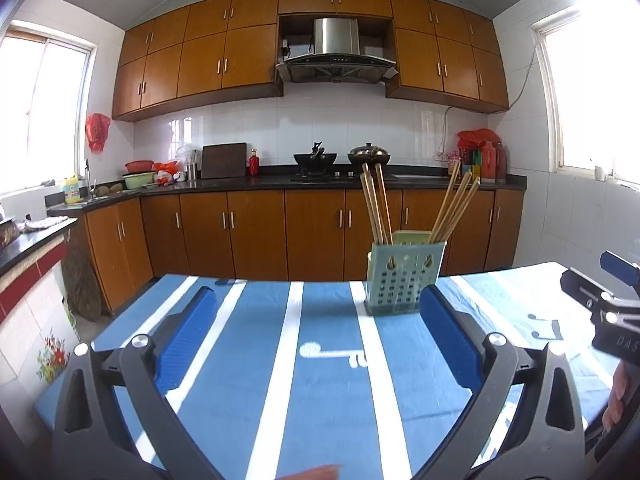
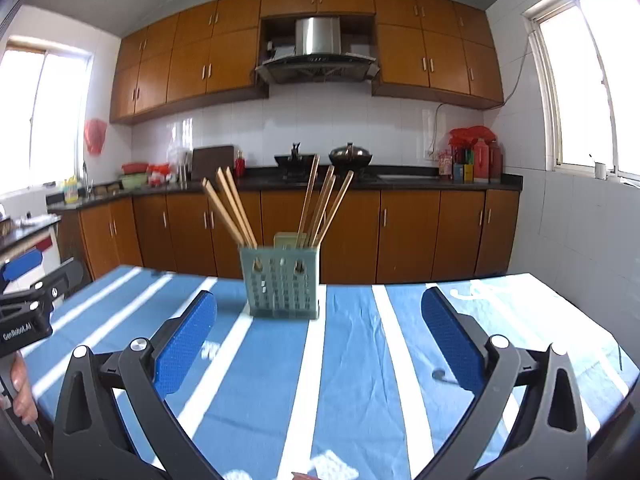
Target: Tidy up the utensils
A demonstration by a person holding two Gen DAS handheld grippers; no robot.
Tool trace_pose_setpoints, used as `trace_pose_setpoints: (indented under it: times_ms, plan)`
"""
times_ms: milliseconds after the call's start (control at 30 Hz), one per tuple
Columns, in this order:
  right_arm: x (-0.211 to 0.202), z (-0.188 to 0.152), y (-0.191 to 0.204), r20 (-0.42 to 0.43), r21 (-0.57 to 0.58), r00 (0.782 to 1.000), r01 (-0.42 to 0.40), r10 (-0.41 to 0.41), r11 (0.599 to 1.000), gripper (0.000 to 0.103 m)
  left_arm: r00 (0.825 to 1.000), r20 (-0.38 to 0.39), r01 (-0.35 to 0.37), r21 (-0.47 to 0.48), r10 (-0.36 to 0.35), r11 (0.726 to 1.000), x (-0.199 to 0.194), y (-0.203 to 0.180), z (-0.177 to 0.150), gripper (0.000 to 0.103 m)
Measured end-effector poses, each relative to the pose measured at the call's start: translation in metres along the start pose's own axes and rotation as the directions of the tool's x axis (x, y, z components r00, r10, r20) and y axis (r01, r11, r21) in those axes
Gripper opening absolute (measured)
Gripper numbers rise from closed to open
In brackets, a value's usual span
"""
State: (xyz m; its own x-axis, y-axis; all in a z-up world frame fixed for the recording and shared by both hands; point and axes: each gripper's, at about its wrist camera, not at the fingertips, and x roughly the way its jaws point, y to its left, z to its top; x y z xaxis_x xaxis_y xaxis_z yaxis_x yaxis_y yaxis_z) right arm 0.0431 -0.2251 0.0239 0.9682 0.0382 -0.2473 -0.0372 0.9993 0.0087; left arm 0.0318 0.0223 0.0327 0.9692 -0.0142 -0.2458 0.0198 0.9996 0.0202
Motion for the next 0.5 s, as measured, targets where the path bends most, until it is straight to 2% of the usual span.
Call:
trace_pose_setpoints:
  times_ms: [167, 500]
  plan:
    - [-0.004, -0.022, 0.006, -0.032, -0.031, 0.999, 0.000, 0.000, 1.000, 0.101, 0.999, -0.032, -0.011, -0.016, 0.010, 1.000, -0.002, 0.000, -0.020, 0.099]
    - [0.000, -0.047, 0.004, -0.107, -0.005, 0.994, -0.003, 0.003, 1.000, 0.101, 0.997, -0.074, -0.031, 0.006, 0.031, 1.000, -0.004, -0.008, -0.052, 0.099]
